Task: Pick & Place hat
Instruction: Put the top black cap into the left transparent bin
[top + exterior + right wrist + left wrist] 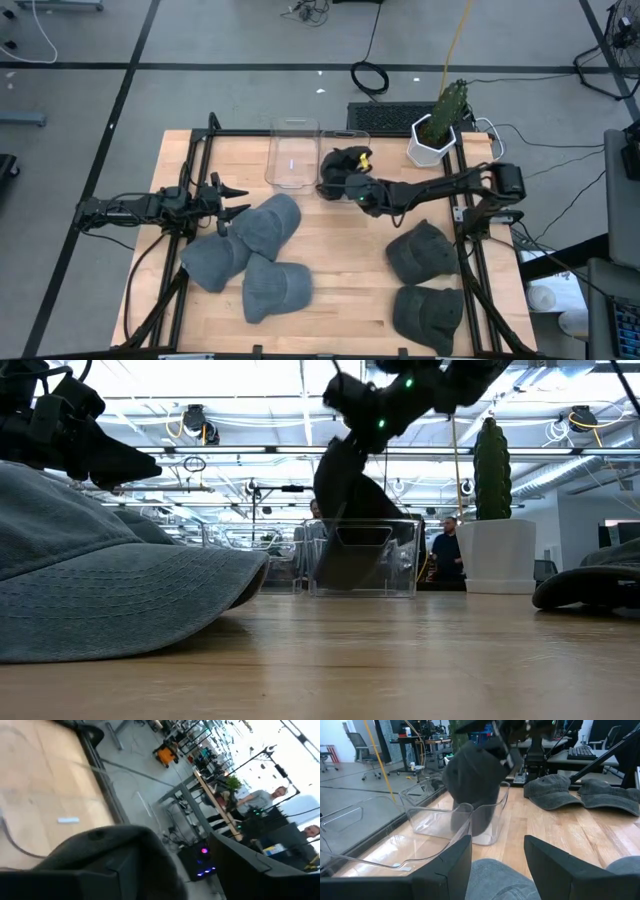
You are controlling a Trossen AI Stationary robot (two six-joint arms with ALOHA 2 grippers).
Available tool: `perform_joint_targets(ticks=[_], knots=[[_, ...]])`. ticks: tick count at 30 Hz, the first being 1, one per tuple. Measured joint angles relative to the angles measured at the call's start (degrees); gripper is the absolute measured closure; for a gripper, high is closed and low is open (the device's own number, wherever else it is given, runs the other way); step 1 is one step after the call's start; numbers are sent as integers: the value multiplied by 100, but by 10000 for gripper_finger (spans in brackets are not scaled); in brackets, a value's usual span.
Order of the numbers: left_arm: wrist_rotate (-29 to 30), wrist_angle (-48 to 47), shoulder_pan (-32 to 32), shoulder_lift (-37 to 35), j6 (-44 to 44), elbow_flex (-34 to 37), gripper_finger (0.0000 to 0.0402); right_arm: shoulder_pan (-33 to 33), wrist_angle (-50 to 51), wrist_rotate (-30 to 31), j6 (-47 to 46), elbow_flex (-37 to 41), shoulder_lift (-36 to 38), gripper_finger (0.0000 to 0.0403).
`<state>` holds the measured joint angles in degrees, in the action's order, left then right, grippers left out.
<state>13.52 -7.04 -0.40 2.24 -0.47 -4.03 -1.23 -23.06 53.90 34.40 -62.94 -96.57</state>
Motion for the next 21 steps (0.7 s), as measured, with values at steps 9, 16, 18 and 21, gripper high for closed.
perform_joint_targets(ticks=[9, 16, 18, 21], knots=[[0, 0, -4, 0, 1, 0, 210, 58, 1747, -313, -1275, 4, 352, 169], [0, -1, -4, 0, 1, 0, 210, 60, 2413, -319, -1634, 4, 357, 137], [0, 0, -2, 0, 2, 0, 210, 85, 2516, -318, -1803, 4, 358, 128], [0, -1, -2, 0, 1, 0, 210, 138, 2599, -486, -2083, 4, 358, 119]])
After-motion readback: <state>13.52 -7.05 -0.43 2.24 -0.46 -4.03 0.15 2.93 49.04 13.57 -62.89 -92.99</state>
